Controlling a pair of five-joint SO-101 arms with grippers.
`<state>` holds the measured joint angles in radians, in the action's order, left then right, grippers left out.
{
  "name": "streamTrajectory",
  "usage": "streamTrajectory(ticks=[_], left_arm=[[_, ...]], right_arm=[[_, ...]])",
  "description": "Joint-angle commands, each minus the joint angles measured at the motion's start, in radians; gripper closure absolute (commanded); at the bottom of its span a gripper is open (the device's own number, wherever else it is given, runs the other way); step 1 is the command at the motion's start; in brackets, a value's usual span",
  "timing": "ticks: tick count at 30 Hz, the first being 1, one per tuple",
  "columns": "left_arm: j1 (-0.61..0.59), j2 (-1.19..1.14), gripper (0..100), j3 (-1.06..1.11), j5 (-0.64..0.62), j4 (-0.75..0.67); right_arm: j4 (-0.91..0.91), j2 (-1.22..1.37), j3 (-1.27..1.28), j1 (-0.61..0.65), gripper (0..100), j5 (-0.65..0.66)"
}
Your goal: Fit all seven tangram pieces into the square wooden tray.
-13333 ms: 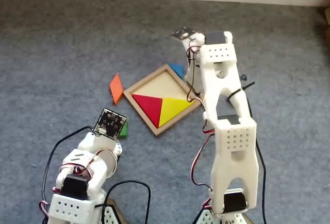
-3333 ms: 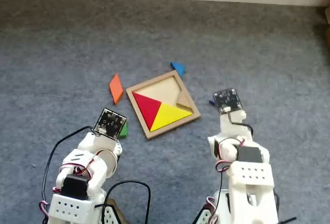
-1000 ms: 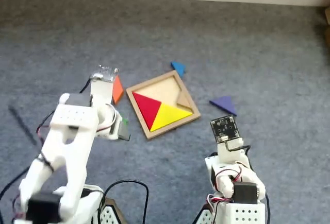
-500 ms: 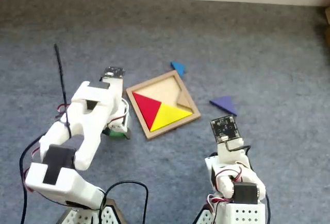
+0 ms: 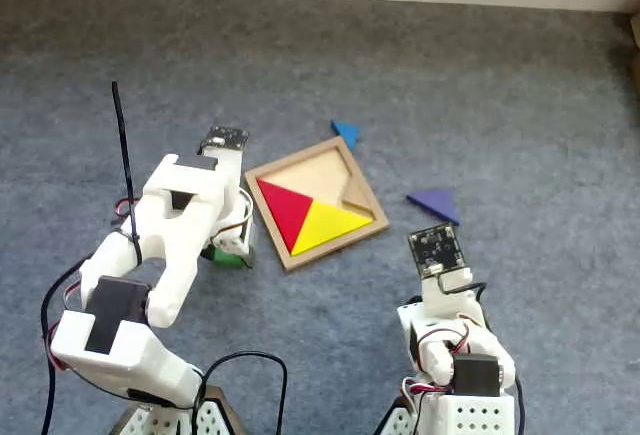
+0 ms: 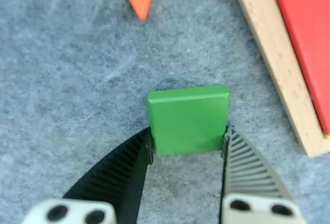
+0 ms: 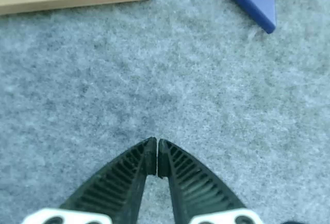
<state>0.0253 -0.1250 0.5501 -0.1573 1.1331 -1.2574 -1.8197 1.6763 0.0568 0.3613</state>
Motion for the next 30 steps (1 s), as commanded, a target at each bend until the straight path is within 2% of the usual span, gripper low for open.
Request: streamTrajectory(ticks=[1,10,15,20,24,30], left_arm=[[0.019,0.053,84,-0.025,-0.005,-0.020],[0.076,0.443,84,0.174,-0.003,-0.020],[0.101,0.595,84,0.211,0.075,-0.020],[0.122,0.618,84,0.174,0.078,-0.009],[0.188,0.595,84,0.099,0.124,0.026],[0.248,0.489,84,-0.038,0.135,0.034]], right_arm=[[-0.004,-0.015,0.117,-0.010,97.1,-0.003],[-0.004,-0.015,0.117,-0.010,97.1,-0.003],[-0.004,-0.015,0.117,-0.010,97.1,-0.003],[-0.004,-0.015,0.117,-0.010,97.1,-0.003],[-0.004,-0.015,0.117,-0.010,97.1,-0.003],[-0.004,-0.015,0.117,-0.010,97.1,-0.003]])
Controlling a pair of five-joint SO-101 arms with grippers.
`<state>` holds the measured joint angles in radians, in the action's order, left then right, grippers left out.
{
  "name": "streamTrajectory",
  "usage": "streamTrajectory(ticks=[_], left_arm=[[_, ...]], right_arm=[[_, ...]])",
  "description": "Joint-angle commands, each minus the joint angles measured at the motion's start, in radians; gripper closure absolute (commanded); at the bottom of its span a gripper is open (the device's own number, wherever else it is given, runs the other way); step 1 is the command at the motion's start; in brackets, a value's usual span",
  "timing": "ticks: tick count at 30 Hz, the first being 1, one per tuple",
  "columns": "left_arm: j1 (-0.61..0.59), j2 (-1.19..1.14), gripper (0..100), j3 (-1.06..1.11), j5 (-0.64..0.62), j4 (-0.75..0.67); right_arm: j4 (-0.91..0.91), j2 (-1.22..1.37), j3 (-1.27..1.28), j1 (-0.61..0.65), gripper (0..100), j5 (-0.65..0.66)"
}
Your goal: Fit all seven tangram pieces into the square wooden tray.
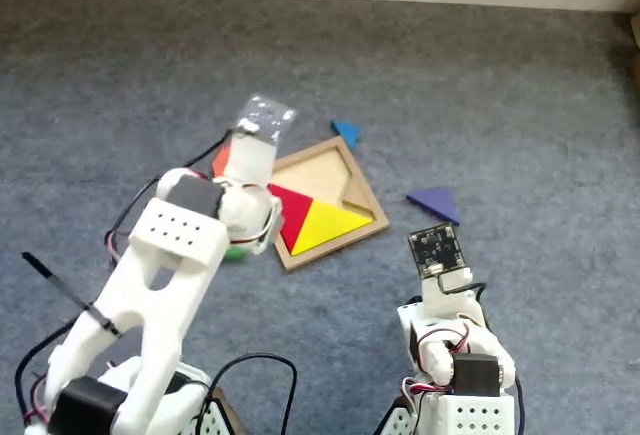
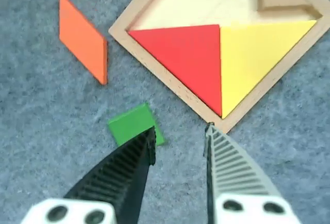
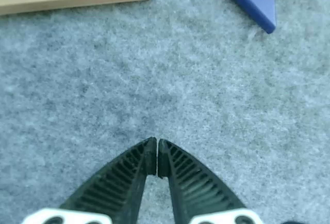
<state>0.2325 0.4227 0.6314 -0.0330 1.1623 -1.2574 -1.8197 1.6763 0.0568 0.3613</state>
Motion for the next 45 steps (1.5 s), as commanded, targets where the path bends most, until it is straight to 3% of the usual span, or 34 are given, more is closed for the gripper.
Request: streamTrajectory(ticks=[1,8,15,21,25,33,38,45], left_arm=[[0.048,-0.091,84,-0.147,0.011,0.003],[0.081,-0.343,84,-0.372,0.006,0.015],[-0.044,-0.395,83,-0.492,-0.032,0.235],[-0.211,-0.407,66,-0.466,-0.143,0.345],[-0.275,-0.407,66,-0.349,-0.137,0.252],[-0.271,-0.407,66,-0.116,-0.146,0.018],[-0.269,-0.409,74,-0.008,-0.144,-0.137],[-0.216,-0.410,78,0.004,-0.143,-0.141]], right_arm=[[-0.004,-0.015,0.117,-0.010,97.1,-0.003],[-0.004,-0.015,0.117,-0.010,97.1,-0.003],[-0.004,-0.015,0.117,-0.010,97.1,-0.003],[-0.004,-0.015,0.117,-0.010,97.1,-0.003],[-0.004,-0.015,0.117,-0.010,97.1,-0.003],[-0.004,-0.015,0.117,-0.010,97.1,-0.003],[-0.004,-0.015,0.117,-0.010,97.1,-0.003],[-0.004,-0.015,0.117,-0.010,97.1,-0.003]])
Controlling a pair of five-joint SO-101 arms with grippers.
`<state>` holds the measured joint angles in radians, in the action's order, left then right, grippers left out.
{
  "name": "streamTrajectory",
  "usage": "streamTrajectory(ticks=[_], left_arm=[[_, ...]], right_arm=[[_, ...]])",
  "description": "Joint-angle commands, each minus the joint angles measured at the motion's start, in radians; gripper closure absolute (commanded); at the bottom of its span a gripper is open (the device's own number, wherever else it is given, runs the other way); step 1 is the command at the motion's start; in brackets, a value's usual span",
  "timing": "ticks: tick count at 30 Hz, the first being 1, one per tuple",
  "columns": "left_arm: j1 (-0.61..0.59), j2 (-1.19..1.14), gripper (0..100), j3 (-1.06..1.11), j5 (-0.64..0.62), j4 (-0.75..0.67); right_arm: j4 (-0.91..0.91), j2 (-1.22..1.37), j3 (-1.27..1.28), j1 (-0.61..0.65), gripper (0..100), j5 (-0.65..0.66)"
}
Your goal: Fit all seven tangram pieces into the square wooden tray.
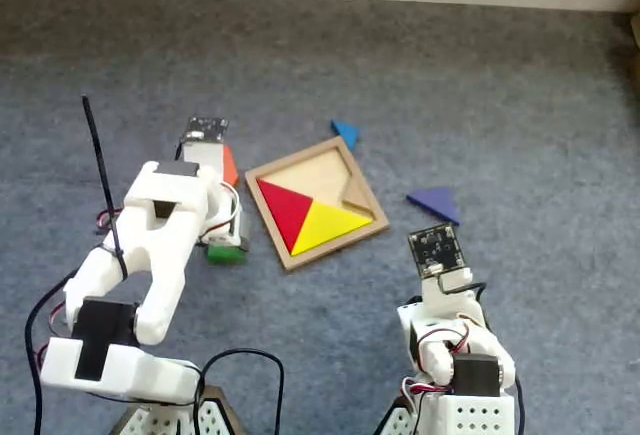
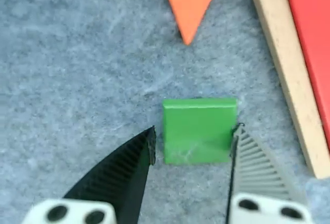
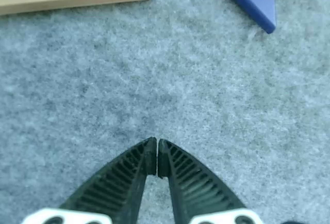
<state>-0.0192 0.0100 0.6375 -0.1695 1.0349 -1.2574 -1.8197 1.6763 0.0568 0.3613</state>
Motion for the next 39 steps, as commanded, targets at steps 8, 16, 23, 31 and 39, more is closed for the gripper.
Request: streamTrajectory(ticks=[8,16,23,31,39], left_arm=[[0.036,-0.177,79,-0.165,-0.006,0.109],[0.035,-0.438,88,-0.458,-0.006,0.305],[0.036,-0.371,94,-0.394,0.000,0.296],[0.038,-0.073,98,-0.165,0.000,0.153],[0.038,0.162,98,-0.059,0.000,0.153]], right_arm=[[-0.004,-0.015,0.117,-0.010,97.1,-0.003],[-0.004,-0.015,0.117,-0.010,97.1,-0.003],[-0.004,-0.015,0.117,-0.010,97.1,-0.003],[-0.004,-0.015,0.117,-0.010,97.1,-0.003],[-0.004,-0.015,0.117,-0.010,97.1,-0.003]])
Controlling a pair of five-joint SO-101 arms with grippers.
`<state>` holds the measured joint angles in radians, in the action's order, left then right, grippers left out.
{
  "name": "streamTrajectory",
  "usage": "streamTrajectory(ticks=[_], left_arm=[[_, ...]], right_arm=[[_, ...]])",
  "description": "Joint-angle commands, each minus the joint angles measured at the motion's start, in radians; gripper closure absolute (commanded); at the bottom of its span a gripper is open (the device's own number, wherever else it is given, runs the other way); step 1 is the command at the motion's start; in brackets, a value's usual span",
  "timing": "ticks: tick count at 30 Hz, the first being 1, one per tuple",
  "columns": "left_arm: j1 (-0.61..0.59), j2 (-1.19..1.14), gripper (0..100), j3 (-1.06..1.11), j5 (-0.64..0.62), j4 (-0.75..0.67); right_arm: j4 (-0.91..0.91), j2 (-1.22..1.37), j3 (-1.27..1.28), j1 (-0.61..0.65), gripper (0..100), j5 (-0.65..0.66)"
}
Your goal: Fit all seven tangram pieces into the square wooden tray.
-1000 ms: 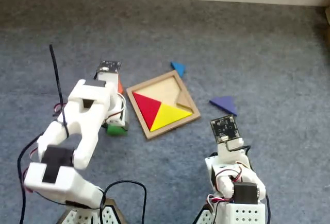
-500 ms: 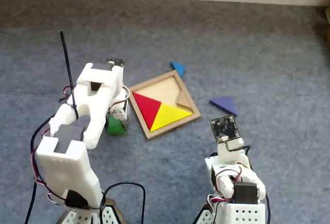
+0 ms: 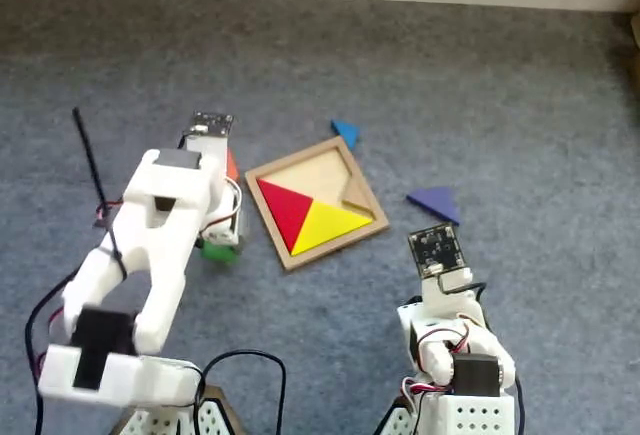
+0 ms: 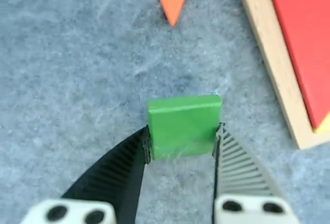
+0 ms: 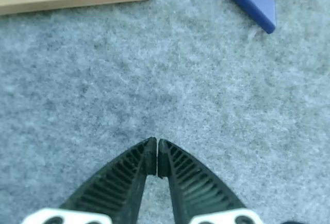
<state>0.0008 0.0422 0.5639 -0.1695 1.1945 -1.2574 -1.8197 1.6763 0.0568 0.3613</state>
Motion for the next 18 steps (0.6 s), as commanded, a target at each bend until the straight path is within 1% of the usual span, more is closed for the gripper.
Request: streamTrajectory(ticks=[1,5,12,13,18], left_arm=[[0.018,0.151,98,0.015,0.002,-0.005],[0.021,0.237,98,0.015,0.064,-0.006],[0.051,0.282,97,0.019,0.066,-0.005],[0.062,0.275,95,0.021,0.066,-0.005],[0.102,0.189,76,0.022,0.054,-0.005]], right_arm=[[-0.004,-0.015,0.117,-0.010,97.1,-0.003],[-0.004,-0.015,0.117,-0.010,97.1,-0.003],[-0.004,-0.015,0.117,-0.010,97.1,-0.003],[-0.004,-0.015,0.117,-0.010,97.1,-0.003],[-0.004,-0.015,0.117,-0.010,97.1,-0.003]])
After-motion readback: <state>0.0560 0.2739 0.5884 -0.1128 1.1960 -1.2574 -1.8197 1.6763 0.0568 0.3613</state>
